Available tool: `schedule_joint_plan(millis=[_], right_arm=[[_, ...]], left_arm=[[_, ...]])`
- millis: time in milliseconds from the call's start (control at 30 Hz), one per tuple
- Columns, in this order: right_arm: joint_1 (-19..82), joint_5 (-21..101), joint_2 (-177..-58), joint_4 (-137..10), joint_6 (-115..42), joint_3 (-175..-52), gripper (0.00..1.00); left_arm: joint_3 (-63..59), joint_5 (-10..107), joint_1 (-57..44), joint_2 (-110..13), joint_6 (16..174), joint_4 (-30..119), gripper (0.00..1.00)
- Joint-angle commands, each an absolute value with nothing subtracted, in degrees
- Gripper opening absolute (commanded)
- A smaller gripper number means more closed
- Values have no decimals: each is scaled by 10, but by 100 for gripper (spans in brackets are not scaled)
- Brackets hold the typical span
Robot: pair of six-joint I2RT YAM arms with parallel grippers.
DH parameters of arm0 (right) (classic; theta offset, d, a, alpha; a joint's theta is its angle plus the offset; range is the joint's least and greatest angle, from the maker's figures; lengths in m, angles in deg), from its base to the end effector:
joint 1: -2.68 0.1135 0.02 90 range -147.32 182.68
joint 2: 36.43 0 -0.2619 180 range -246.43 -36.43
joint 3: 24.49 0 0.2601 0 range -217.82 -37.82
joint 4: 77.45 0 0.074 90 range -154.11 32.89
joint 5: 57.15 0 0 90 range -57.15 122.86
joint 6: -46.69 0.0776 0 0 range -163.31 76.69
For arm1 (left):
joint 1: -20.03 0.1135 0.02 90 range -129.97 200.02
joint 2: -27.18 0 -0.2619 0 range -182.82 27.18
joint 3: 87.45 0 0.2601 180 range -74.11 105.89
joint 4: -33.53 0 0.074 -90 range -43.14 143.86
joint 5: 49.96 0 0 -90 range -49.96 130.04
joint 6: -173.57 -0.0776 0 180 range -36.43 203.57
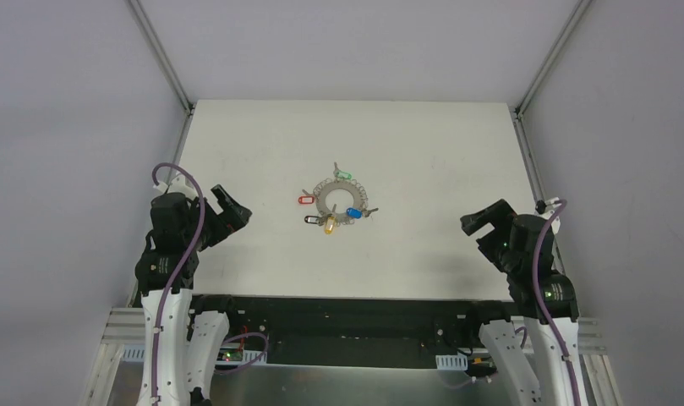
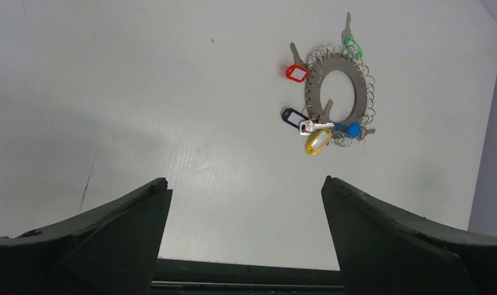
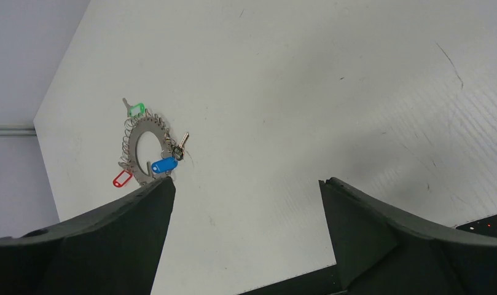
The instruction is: Remove the keys from the keyring
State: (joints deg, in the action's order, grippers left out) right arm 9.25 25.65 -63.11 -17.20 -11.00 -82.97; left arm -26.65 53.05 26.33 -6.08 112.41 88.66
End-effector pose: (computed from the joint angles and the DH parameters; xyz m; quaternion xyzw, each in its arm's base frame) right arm 0.1400 0.0063 0.2962 0.2223 0.8288 0.1191 0.4995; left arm 0.1651 0.0007 0.3081 -0.2006 0.8279 -0.1956 0.4859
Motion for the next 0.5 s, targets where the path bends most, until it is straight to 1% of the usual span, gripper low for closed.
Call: schedule_joint_plan(millis=[0,167,333,467], right_arm=[[91,230,-613,-190,-99,-820,99],[91,168,-579,-175,-61,-807,99],[92,221,-551,-213,-92,-783,99],[91,266,-617,-233,-113,-795,99]], left_arm=[[-270,545,256,-67,1107,869,99],[-276,552,256,-71,1109,864,99],[-280,582,256,-101,1098,862,99],[-279,598,256,-131,1098,861,99]])
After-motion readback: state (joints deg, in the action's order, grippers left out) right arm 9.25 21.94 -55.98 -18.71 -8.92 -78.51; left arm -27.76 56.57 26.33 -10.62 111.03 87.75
